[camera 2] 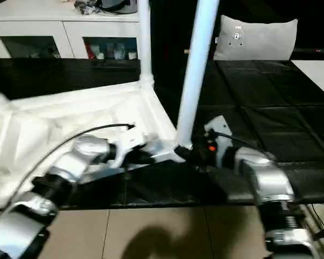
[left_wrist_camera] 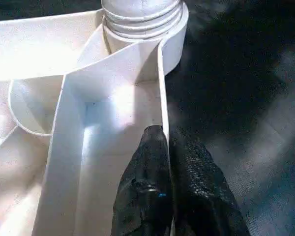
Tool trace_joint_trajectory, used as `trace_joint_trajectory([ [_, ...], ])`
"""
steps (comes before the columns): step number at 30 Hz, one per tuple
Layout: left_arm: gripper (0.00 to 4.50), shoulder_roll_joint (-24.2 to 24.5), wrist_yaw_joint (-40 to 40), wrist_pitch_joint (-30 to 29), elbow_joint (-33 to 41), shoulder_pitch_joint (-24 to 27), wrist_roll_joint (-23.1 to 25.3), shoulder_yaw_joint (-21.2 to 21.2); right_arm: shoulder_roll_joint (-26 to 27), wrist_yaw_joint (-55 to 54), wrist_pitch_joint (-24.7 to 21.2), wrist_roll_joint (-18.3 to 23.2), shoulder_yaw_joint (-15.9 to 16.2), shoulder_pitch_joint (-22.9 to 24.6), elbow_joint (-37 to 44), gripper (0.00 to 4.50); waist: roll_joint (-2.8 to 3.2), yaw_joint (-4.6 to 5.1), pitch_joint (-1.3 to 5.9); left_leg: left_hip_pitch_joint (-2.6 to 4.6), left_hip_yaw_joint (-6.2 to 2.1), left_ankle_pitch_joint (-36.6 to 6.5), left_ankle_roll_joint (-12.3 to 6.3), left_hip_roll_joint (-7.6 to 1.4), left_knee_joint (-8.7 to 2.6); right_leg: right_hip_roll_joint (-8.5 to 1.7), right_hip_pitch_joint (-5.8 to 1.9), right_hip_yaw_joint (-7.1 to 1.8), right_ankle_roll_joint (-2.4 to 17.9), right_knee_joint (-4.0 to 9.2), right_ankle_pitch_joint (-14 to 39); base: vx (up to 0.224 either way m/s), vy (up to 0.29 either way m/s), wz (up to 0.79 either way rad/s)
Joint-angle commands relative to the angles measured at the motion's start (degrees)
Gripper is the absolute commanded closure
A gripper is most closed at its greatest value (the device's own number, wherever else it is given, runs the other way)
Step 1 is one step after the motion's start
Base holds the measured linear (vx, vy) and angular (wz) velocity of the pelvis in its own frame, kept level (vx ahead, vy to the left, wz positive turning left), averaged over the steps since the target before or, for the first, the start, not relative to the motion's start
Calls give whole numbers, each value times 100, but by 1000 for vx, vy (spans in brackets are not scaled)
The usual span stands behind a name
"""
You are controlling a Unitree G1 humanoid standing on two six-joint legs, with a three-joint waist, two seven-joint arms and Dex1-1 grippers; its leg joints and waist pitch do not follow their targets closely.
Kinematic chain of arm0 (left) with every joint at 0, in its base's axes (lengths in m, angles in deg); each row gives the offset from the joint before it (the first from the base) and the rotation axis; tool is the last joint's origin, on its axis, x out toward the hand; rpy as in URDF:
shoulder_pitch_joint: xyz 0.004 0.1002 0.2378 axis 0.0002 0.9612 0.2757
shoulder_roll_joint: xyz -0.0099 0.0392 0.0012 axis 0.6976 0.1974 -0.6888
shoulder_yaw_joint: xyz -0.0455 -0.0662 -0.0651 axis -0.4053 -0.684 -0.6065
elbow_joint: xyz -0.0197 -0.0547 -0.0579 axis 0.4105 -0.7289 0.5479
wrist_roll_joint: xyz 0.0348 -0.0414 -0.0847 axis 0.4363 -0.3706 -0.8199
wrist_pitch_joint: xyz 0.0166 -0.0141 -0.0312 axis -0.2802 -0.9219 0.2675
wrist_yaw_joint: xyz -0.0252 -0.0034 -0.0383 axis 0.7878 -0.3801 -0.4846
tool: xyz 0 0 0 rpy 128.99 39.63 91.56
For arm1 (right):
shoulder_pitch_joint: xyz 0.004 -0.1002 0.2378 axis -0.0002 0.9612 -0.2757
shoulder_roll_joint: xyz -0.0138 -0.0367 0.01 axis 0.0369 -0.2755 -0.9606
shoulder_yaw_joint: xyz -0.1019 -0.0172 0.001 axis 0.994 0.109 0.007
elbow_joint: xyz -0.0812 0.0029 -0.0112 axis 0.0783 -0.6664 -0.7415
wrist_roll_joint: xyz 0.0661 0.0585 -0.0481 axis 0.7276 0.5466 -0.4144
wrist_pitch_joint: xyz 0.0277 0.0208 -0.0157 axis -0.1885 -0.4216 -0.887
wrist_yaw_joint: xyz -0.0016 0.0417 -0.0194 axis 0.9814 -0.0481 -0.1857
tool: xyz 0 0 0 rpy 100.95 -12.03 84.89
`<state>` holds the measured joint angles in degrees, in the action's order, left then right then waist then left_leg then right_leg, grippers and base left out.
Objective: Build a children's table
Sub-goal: Rotate leg to tighten
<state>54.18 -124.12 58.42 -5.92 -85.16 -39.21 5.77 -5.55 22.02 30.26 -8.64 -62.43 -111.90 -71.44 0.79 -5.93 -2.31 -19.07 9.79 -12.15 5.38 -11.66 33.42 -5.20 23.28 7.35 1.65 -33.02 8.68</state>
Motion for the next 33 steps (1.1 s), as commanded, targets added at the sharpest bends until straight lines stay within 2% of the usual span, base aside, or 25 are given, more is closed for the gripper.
trace_joint_trajectory([
  [1,450,87,-579,336,55,39,24,315,-184,639,184,54,245,85,179,5,-72,-43,336,-66,-4,-830,-579,-149,-359,-366,-363,-301,718,446,2140,0,0,0],
  [3,450,158,-787,402,81,46,12,369,-240,790,258,44,296,85,161,20,-71,-87,347,-58,0,-753,-590,-167,-355,-374,-353,-316,773,416,1997,0,0,0],
  [5,450,277,-1047,467,141,57,25,477,-265,962,295,84,321,82,152,41,-95,-118,352,-67,-2,-684,-586,-177,-358,-382,-358,-318,842,390,1871,0,0,0],
  [6,450,324,-1140,510,153,59,38,519,-278,1042,286,123,336,78,148,41,-78,-127,347,-65,-7,-684,-568,-188,-364,-383,-357,-320,881,376,1830,0,0,0],
  [8,450,406,-1252,641,157,62,112,592,-322,1292,192,238,394,95,203,76,-77,-147,346,-55,-2,-732,-556,-185,-362,-386,-356,-321,882,380,1867,0,0,0],
  [12,450,512,-1592,707,301,123,55,646,-359,1635,95,373,507,163,346,96,-81,-205,341,-53,3,-747,-531,-188,-366,-393,-355,-330,795,396,2025,0,0,0],
  [13,450,531,-1644,705,338,133,42,659,-359,1699,97,375,537,181,362,120,-77,-214,342,-50,2,-758,-506,-188,-367,-393,-350,-326,794,395,2056,0,0,0],
  [17,450,589,-1711,709,476,185,30,692,-318,1709,147,346,579,199,355,153,-80,-219,343,-52,-2,-759,-440,-188,-369,-397,-350,-327,768,397,2086,0,0,0],
  [23,450,659,-1796,720,576,252,-5,687,-288,1815,39,419,653,235,437,203,-77,-216,351,-61,-3,-696,-458,-184,-364,-382,-355,-326,781,378,1950,0,0,0],
  [24,450,659,-1797,720,577,252,-5,687,-288,1816,38,420,654,235,438,203,-81,-215,353,-64,-2,-691,-456,-180,-363,-382,-360,-325,779,376,1948,0,0,0],
  [25,450,652,-1796,688,594,261,-14,672,-293,1823,37,432,661,241,444,220,-113,-221,353,-63,-3,-658,-462,-182,-365,-387,-360,-326,774,364,1955,0,0,0],
  [30,450,573,-1728,436,724,317,-223,522,-206,1774,-286,666,567,325,654,239,-117,-222,339,-60,5,-680,-447,-182,-367,-392,-351,-329,723,389,2112,0,0,0],
  [31,450,463,-1505,163,769,329,-312,400,-54,1508,-546,815,497,407,898,240,-118,-219,336,-58,9,-663,-437,-179,-371,-383,-355,-334,691,399,2126,0,0,0],
  [32,450,447,-1467,122,772,330,-319,383,-27,1459,-586,835,485,417,933,240,-114,-219,343,-66,1,-632,-433,-178,-369,-387,-357,-331,697,378,2092,0,0,0],
  [33,450,403,-1333,40,754,320,-299,355,51,1326,-633,870,447,434,998,240,-82,-216,337,-58,-2,-669,-426,-173,-370,-385,-342,-325,679,398,2152,0,0,0],
])
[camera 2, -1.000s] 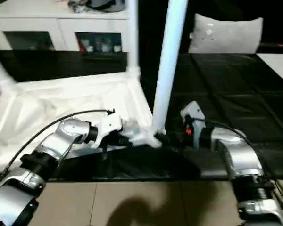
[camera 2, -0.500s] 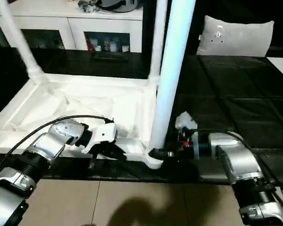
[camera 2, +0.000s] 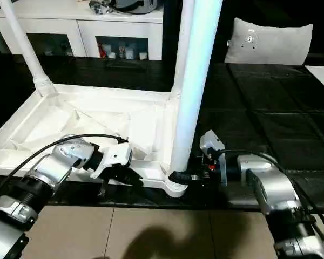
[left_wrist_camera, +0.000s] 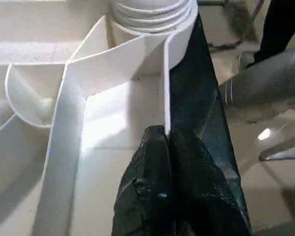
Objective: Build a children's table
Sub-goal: Rotate leg to tighten
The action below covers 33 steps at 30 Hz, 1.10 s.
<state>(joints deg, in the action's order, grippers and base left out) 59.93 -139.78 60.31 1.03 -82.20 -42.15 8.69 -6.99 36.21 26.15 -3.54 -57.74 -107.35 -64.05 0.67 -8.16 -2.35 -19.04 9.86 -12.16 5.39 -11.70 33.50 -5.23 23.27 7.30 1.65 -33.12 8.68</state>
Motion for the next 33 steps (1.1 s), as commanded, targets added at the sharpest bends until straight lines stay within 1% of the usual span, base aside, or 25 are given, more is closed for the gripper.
trace_joint_trajectory([
  [1,450,-251,463,-293,10,3,29,12,319,-326,-329,382,-65,-13,327,240,-90,27,329,-57,0,-730,-392,-158,-381,-372,-339,-318,619,436,2280,0,0,0],
  [2,450,-408,885,-568,-88,-43,74,-96,536,-861,-511,240,-95,-65,311,240,-88,43,320,-55,-5,-788,-338,-144,-385,-378,-332,-305,559,460,2474,0,0,0],
  [3,450,-408,885,-568,-88,-43,74,-96,536,-861,-511,240,-95,-65,311,240,-88,51,318,-48,-8,-810,-299,-132,-384,-375,-323,-294,518,478,2586,0,0,0],
  [4,450,-525,1164,-786,-143,-82,89,-177,698,-1312,-536,33,-116,-141,203,240,-88,84,309,-52,-21,-864,-204,-100,-390,-372,-330,-267,360,526,2868,0,0,0],
  [5,450,-598,1335,-924,-174,-107,97,-228,799,-1604,-534,-113,-129,-193,122,240,-88,104,310,-56,-25,-898,-183,-99,-391,-375,-335,-264,317,530,2933,0,0,0],
  [6,450,-728,1594,-1119,-213,-151,84,-319,1028,-2196,-559,-283,-254,-351,-128,240,-84,136,308,-51,-25,-914,-157,-100,-392,-376,-317,-265,305,537,2969,0,0,0],
  [7,450,-917,1955,-1366,-265,-208,52,-448,1374,-3053,-725,-312,-585,-599,-467,240,-83,177,308,-63,-32,-925,-132,-89,-390,-370,-319,-252,304,536,2972,0,0,0],
  [8,450,-1080,2258,-1561,-305,-255,23,-556,1661,-3777,-901,-295,-890,-816,-755,240,-75,265,301,-88,-55,-1008,-76,-75,-390,-370,-329,-218,290,551,3092,0,0,0],
  [9,450,-1174,2450,-1639,-342,-288,18,-611,1772,-4108,-956,-295,-1025,-924,-913,240,-71,348,314,-70,-56,-1024,-37,-57,-374,-368,-318,-209,274,569,3112,0,0,0],
  [10,450,-1341,2895,-1687,-485,-369,37,-723,1815,-4381,-700,-452,-1011,-1014,-1117,240,-73,399,311,-79,-54,-1033,-79,-45,-368,-354,-325,-203,259,591,3090,0,0,0],
  [11,450,-1409,3085,-1710,-544,-403,48,-773,1823,-4454,-565,-548,-971,-1027,-1159,240,-64,404,320,-51,-40,-1040,-110,-41,-350,-358,-302,-208,268,603,3055,0,0,0],
  [12,450,-1522,3343,-1719,-651,-461,59,-831,1863,-4637,-332,-675,-940,-1072,-1293,240,-87,416,336,-53,-25,-968,-214,-40,-342,-354,-308,-233,333,594,2881,0,0,0],
  [13,450,-1612,3536,-1725,-728,-506,73,-873,1905,-4797,-193,-747,-943,-1108,-1394,240,-86,414,345,-76,-19,-832,-284,-55,-348,-351,-312,-257,427,550,2616,0,0,0],
  [14,450,-1701,3700,-1751,-784,-546,110,-921,1959,-4967,-123,-802,-974,-1143,-1470,240,-120,410,352,-77,-19,-772,-318,-61,-346,-345,-315,-260,471,531,2502,0,0,0],
  [15,450,-1728,3731,-1722,-799,-562,147,-904,1971,-4897,-108,-768,-977,-1151,-1501,240,-125,400,362,-94,-12,-630,-396,-47,-343,-340,-341,-271,546,488,2282,56,-18,7],
  [16,450,-1749,3746,-1711,-782,-565,197,-870,1993,-4814,-92,-760,-987,-1144,-1493,188,-118,376,366,-91,-3,-528,-484,-50,-338,-340,-345,-288,607,466,2113,0,0,0],
  [17,450,-1755,3750,-1717,-768,-563,214,-859,2006,-4799,-89,-770,-997,-1139,-1480,176,-121,372,369,-111,-6,-454,-525,-53,-339,-341,-367,-291,634,444,2009,0,0,0],
  [19,450,-1756,3729,-1726,-722,-545,246,-826,2053,-4770,-122,-740,-1053,-1137,-1440,167,-107,346,378,-117,-10,-320,-605,-78,-343,-338,-374,-303,760,393,1661,0,0,0],
  [21,450,-1737,3676,-1749,-667,-516,253,-799,2063,-4711,-147,-703,-1077,-1124,-1386,141,-91,343,366,-105,-13,-371,-599,-90,-353,-344,-370,-302,808,394,1654,0,0,0],
  [22,450,-1684,3606,-1690,-613,-473,255,-748,1992,-4584,-60,-685,-1011,-1090,-1340,133,-57,338,361,-89,-12,-481,-569,-94,-358,-350,-370,-301,821,410,1736,0,0,0],
  [24,450,-1616,3573,-1481,-653,-461,269,-703,1856,-4408,114,-687,-917,-1035,-1341,128,-69,343,359,-91,-8,-559,-547,-91,-358,-348,-377,-305,817,418,1770,0,0,0],
  [27,450,-1498,3455,-1255,-741,-459,296,-655,1595,-4012,244,-681,-832,-921,-1265,90,-78,317,360,-89,-2,-600,-565,-86,-354,-345,-387,-309,760,424,1806,0,0,0],
  [29,450,-1308,3172,-1061,-800,-449,364,-554,1236,-3380,352,-716,-728,-787,-1131,85,-93,289,363,-95,-2,-579,-612,-80,-347,-337,-394,-305,751,420,1778,0,0,0],
  [31,450,-1169,2966,-871,-836,-442,419,-476,1020,-3037,407,-703,-700,-738,-1074,78,-89,283,354,-94,0,-629,-634,-87,-348,-342,-386,-305,736,435,1861,0,0,0],
  [33,450,-1060,2832,-776,-880,-446,468,-417,871,-2805,460,-692,-670,-724,-1048,55,-89,279,358,-90,-1,-654,-636,-92,-349,-346,-382,-304,722,441,1908,0,0,0],
])
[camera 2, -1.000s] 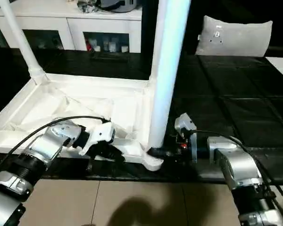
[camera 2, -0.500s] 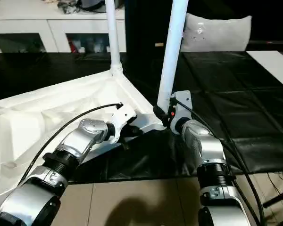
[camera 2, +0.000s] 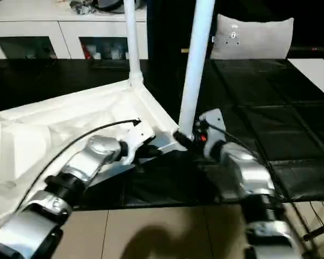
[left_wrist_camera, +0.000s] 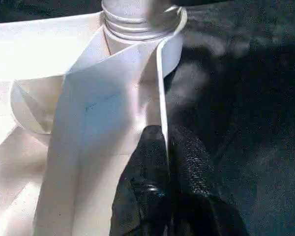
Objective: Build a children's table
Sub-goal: Rotate leg to tighten
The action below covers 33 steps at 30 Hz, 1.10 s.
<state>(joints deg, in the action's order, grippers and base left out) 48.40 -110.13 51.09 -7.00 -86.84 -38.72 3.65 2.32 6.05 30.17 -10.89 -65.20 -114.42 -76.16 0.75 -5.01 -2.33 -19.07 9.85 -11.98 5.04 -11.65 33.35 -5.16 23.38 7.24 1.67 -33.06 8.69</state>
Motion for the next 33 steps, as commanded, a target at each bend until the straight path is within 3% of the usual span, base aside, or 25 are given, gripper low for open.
trace_joint_trajectory([
  [1,450,259,-421,461,-117,40,159,206,-271,562,129,104,135,-4,186,48,-93,-35,351,-88,-10,-686,-584,-101,-339,-350,-393,-291,711,436,1960,0,0,0],
  [6,450,500,-839,868,-128,78,199,379,-605,1232,358,116,335,72,332,18,-94,-66,357,-78,-7,-684,-600,-131,-334,-352,-381,-307,778,395,1778,0,0,0],
  [10,450,850,-1825,1459,-9,176,77,560,-1015,2259,655,124,615,176,466,18,-123,-140,357,-88,1,-663,-653,-152,-327,-375,-389,-314,844,368,1733,0,0,0],
  [12,450,903,-2019,1509,37,199,34,594,-1032,2372,702,133,633,177,460,18,-105,-163,362,-80,1,-614,-638,-169,-328,-378,-376,-320,886,351,1659,0,0,0],
  [14,450,989,-2281,1598,75,216,13,676,-1079,2614,728,201,704,212,505,42,-131,-189,352,-67,11,-659,-601,-173,-332,-378,-364,-321,921,350,1693,0,0,0],
  [20,450,1227,-3104,1933,127,221,-24,907,-1202,3234,486,474,911,299,689,96,-116,-300,345,-41,10,-743,-505,-192,-345,-400,-355,-341,874,360,1850,0,0,0],
  [33,450,1272,-3426,2080,69,157,-25,936,-1252,3706,213,592,1133,409,887,215,-108,-330,359,-59,0,-663,-422,-183,-340,-388,-369,-330,814,347,1810,0,0,0],
])
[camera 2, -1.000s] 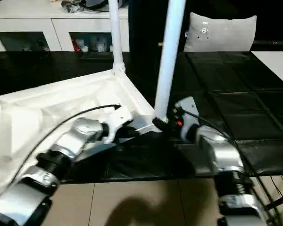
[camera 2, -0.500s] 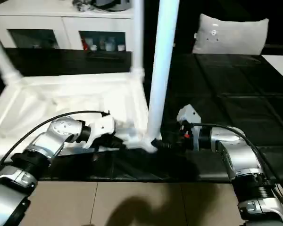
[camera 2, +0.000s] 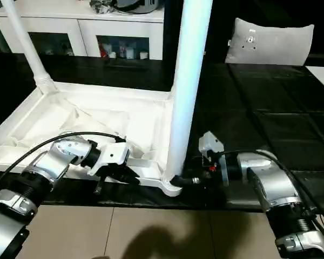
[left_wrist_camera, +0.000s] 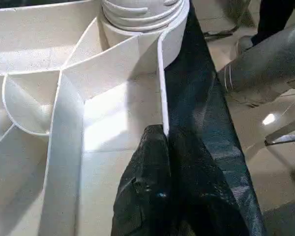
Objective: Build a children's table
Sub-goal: Rotate leg to tighten
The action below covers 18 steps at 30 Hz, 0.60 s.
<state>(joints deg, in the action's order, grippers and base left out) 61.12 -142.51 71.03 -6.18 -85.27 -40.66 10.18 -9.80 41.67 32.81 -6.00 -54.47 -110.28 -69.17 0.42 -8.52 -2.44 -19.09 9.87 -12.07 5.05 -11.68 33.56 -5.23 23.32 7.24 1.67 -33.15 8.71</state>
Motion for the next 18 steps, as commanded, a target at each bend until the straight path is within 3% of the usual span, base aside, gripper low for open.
trace_joint_trajectory([
  [1,450,-3,-194,76,-9,5,165,278,-35,149,-67,116,63,7,201,215,-79,20,367,-57,-2,-668,-421,-178,-364,-380,-365,-326,814,359,1823,0,0,0],
  [8,450,-126,-114,-195,34,54,4,114,66,163,-184,300,-24,121,266,253,-80,16,368,-53,3,-680,-397,-178,-362,-382,-364,-327,822,358,1845,0,0,0],
  [12,450,-406,366,-677,87,47,-144,-133,362,-488,-379,341,-246,190,248,255,-83,19,364,-60,2,-684,-387,-175,-365,-375,-364,-321,799,371,1896,0,0,0],
  [15,450,-563,751,-995,83,20,-125,-235,572,-1243,-513,75,-316,99,128,255,-75,74,332,-37,-5,-827,-266,-137,-375,-380,-346,-292,592,464,2478,0,0,0],
  [18,450,-932,1449,-1683,80,-51,-253,-505,1039,-2678,-837,-300,-538,-178,-212,256,-91,160,319,-44,-23,-889,-168,-98,-381,-371,-339,-252,384,525,2887,0,0,0],
])
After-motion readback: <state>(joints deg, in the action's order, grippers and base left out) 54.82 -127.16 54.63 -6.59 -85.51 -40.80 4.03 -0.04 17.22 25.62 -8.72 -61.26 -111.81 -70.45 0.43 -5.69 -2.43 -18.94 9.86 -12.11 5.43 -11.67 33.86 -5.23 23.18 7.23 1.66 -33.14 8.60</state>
